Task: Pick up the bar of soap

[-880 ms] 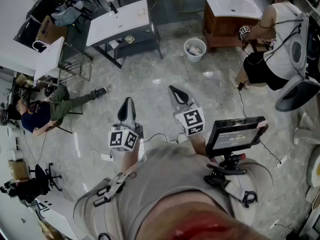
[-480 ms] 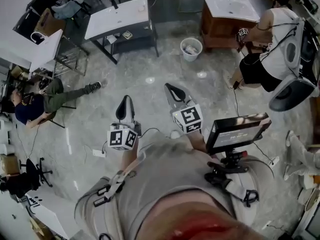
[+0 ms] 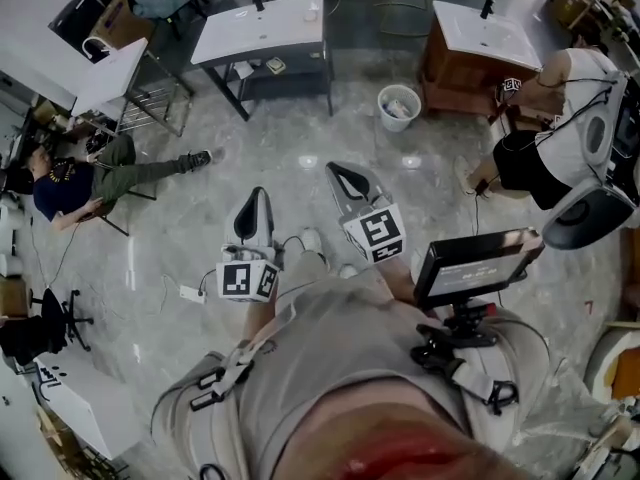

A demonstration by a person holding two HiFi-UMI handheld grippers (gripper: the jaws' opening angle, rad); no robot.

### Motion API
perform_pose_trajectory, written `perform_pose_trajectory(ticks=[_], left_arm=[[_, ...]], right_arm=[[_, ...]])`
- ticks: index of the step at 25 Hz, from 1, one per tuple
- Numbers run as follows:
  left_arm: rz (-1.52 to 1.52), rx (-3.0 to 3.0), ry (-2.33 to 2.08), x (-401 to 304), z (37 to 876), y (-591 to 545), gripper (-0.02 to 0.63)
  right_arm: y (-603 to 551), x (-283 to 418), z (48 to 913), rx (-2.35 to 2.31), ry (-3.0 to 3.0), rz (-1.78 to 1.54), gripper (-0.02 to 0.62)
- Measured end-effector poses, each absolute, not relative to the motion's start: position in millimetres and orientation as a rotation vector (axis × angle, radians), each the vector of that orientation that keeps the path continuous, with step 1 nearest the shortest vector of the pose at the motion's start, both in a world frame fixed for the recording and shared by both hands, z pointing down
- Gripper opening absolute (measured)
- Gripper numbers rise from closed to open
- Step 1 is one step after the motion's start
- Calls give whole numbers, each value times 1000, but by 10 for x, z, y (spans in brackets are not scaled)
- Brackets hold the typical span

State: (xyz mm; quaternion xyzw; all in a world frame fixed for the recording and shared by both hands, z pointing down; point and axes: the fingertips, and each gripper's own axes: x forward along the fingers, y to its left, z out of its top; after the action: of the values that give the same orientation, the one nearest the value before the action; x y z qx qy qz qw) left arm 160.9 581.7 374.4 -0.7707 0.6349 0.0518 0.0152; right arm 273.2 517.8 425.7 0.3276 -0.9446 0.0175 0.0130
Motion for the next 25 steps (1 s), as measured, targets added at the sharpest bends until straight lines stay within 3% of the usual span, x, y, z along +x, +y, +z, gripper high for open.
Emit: perform_pose_trajectory(ticks=[14, 25], left_arm=[[268, -2361, 1965, 1363, 3719, 5543, -8], [330, -2442, 1939, 930, 3859, 4855, -8]], right_arm=[[4804, 2782, 4352, 1155, -2878, 74, 3], [4218, 2248, 4212, 1149, -2872, 46, 3]])
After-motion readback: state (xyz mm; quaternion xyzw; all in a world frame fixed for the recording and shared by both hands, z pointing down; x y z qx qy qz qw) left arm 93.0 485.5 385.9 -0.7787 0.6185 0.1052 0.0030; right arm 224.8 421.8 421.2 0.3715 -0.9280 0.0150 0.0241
